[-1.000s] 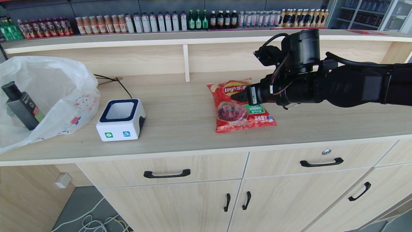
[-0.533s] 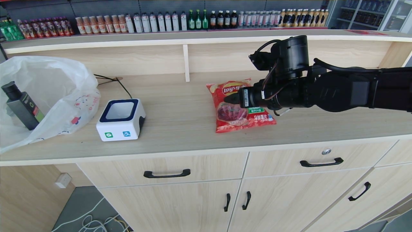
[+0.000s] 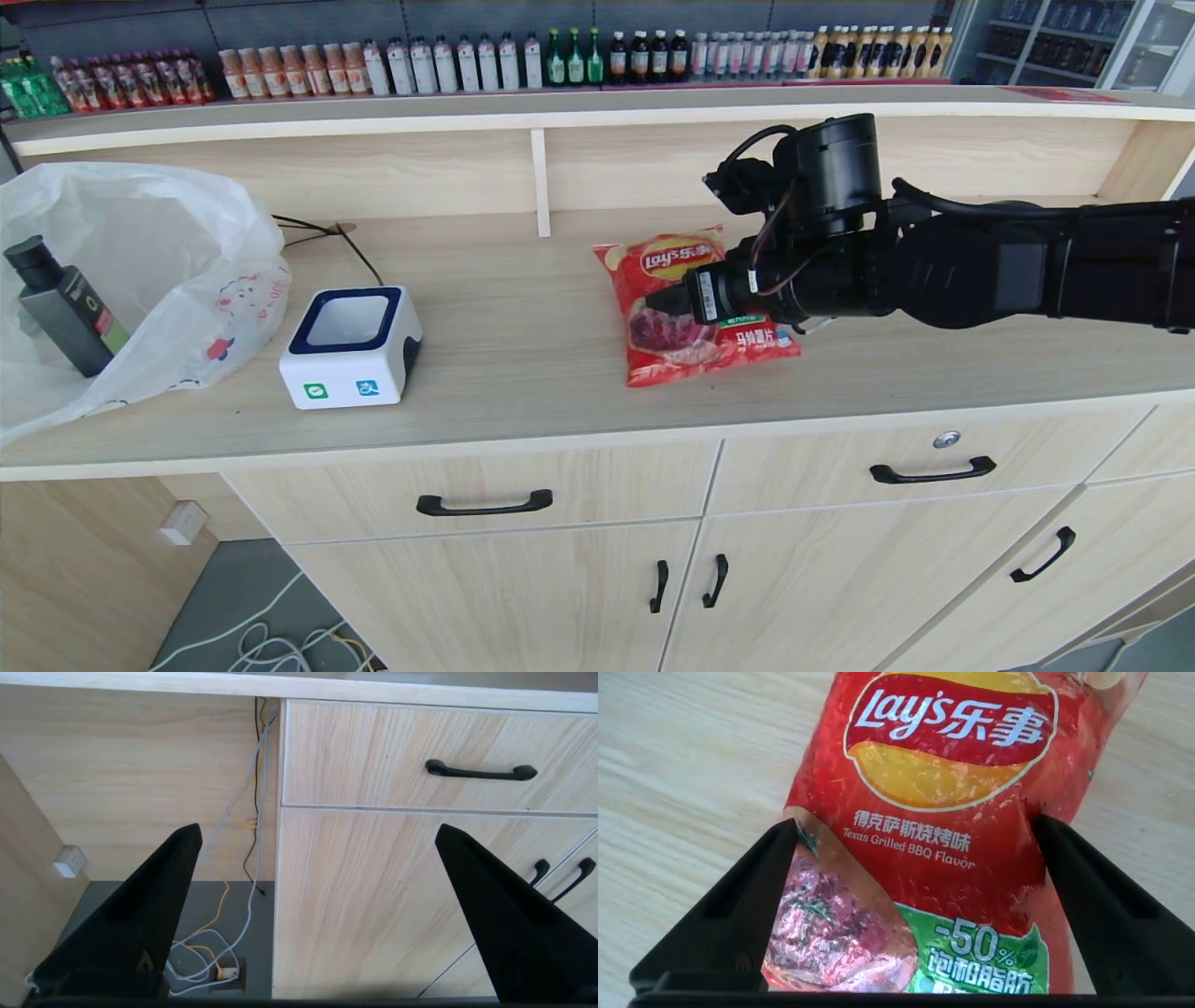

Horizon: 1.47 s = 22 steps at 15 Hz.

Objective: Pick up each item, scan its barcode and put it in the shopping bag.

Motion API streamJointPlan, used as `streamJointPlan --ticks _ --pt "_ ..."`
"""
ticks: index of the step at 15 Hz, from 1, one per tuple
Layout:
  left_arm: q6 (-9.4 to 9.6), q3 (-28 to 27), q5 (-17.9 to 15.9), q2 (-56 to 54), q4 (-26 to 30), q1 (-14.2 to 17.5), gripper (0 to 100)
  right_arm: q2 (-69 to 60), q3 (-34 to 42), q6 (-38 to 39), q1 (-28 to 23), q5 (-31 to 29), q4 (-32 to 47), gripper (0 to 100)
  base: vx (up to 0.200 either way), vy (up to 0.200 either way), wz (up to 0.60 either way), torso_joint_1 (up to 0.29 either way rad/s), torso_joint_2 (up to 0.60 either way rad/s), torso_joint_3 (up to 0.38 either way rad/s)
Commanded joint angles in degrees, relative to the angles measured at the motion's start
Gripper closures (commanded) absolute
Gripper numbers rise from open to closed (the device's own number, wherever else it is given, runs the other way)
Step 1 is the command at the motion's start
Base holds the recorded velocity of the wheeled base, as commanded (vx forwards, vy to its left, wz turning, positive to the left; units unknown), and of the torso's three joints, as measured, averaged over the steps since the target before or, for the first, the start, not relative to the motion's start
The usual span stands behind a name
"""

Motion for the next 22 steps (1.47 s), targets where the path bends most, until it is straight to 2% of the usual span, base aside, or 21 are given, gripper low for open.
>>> streamJointPlan --ticks 1,5,7,9,11,20,21,22 --pt "-0.01 0.0 -0.04 0.0 0.0 0.0 0 1.89 -0.94 -1.64 0.04 -0.23 0.04 0 0.0 0.0 0.0 0.0 0.0 0.0" --pt "-0.01 0.0 -0.04 0.0 0.0 0.0 0 2.76 -2.09 -1.73 -0.05 -1.82 1.35 0 0.0 0.0 0.0 0.0 0.0 0.0" --pt "-0.01 0.0 -0.04 0.0 0.0 0.0 0 2.59 -2.88 -1.81 0.04 -4.8 5.22 0 0.0 0.0 0.0 0.0 0.0 0.0" --pt "-0.01 0.0 -0.04 0.0 0.0 0.0 0 2.68 -4.46 -2.69 0.22 -5.24 6.01 0 0.0 0.0 0.0 0.0 0.0 0.0" --pt "-0.01 0.0 -0.04 0.0 0.0 0.0 0 4.0 -6.92 -3.4 0.22 -8.14 6.01 0 0.0 0.0 0.0 0.0 0.0 0.0" --pt "-0.01 0.0 -0.04 0.0 0.0 0.0 0 7.07 -9.91 -3.31 1.62 -8.32 5.93 0 0.0 0.0 0.0 0.0 0.0 0.0" --pt "-0.01 0.0 -0.04 0.0 0.0 0.0 0 7.07 -10.0 -3.31 1.62 -8.23 5.93 100 0.0 0.0 0.0 0.0 0.0 0.0" --pt "-0.01 0.0 -0.04 0.0 0.0 0.0 0 6.98 -9.91 -3.22 1.62 -8.14 5.84 100 0.0 0.0 0.0 0.0 0.0 0.0"
